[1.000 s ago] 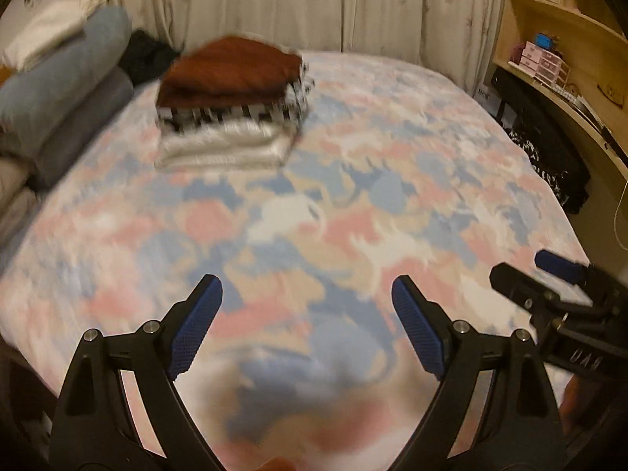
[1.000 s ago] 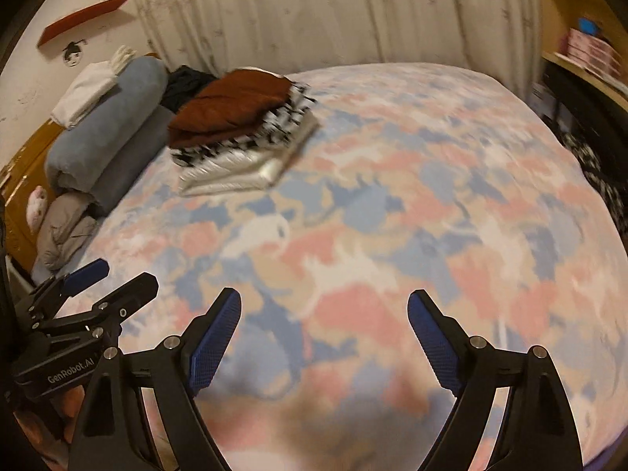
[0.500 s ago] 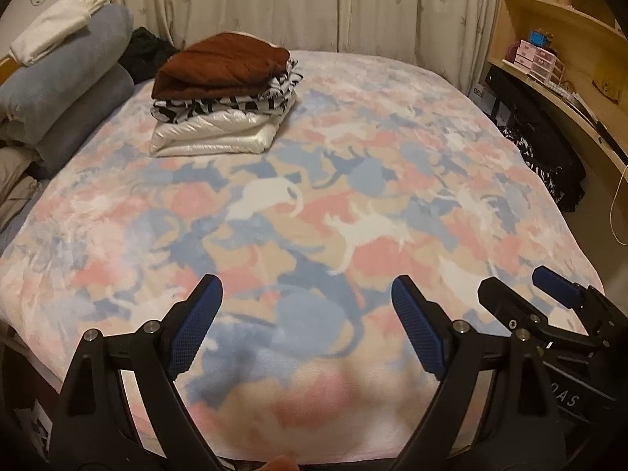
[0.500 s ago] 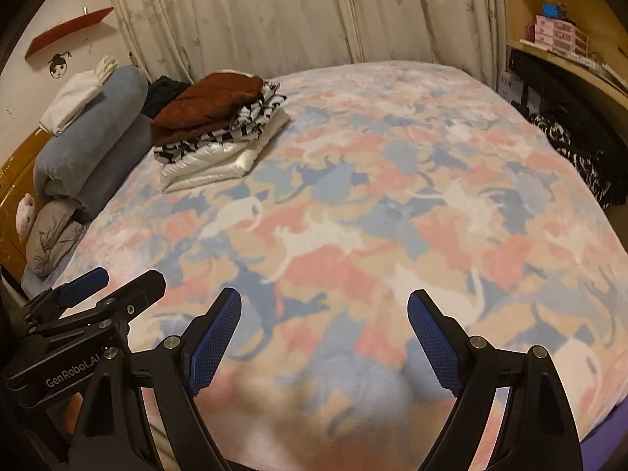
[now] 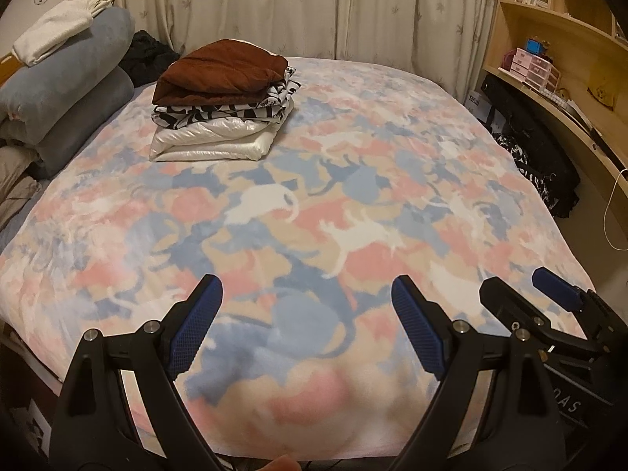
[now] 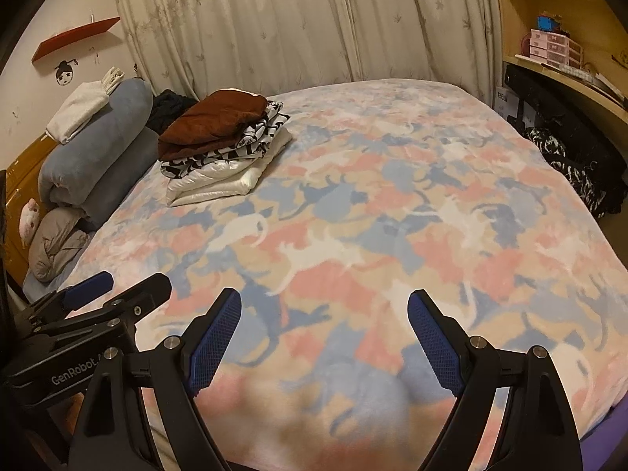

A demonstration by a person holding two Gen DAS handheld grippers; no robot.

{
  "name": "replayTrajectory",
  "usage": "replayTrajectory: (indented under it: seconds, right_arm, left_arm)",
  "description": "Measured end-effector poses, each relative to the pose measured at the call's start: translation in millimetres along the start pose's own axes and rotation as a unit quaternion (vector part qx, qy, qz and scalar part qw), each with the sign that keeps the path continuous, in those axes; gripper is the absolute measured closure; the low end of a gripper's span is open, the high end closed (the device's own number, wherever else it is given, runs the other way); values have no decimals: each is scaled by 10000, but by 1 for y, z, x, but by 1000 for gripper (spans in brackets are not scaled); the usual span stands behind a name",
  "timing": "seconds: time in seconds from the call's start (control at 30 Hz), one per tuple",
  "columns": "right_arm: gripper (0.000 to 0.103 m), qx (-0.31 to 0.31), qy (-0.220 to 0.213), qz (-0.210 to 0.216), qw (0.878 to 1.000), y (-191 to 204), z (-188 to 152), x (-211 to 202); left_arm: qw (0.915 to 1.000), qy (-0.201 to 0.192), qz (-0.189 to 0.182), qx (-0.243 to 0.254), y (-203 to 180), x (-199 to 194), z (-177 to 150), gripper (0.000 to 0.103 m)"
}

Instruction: Fold large clothes

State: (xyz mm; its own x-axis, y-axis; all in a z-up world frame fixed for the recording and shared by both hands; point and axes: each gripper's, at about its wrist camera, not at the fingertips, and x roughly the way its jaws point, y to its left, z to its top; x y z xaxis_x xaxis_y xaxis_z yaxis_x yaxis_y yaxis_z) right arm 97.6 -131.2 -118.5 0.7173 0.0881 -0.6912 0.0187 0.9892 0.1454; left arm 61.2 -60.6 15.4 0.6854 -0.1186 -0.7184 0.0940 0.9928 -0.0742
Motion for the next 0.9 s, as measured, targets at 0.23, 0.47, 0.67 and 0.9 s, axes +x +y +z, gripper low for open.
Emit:
replayTrajectory:
  seconds: [0.23,0.47,0.67,0.9]
  right_arm:
    - [15,27,40,31,10000,0,-2,1]
    - [15,59,98,62,9999,-5,-5,4]
    - [15,95,138,62,9998,-7,-6,10]
    - [15,90,137,70,9998,-10,-5,10]
  left_arm:
    - [9999,89,47,-13,0,6,-2,16]
    - [9999,159,24,-18,0,12,-3,16]
    - [9998,201,5,-24,-1,14,-4,16]
    - [9998,216,19,-6,-3,17,-4,16]
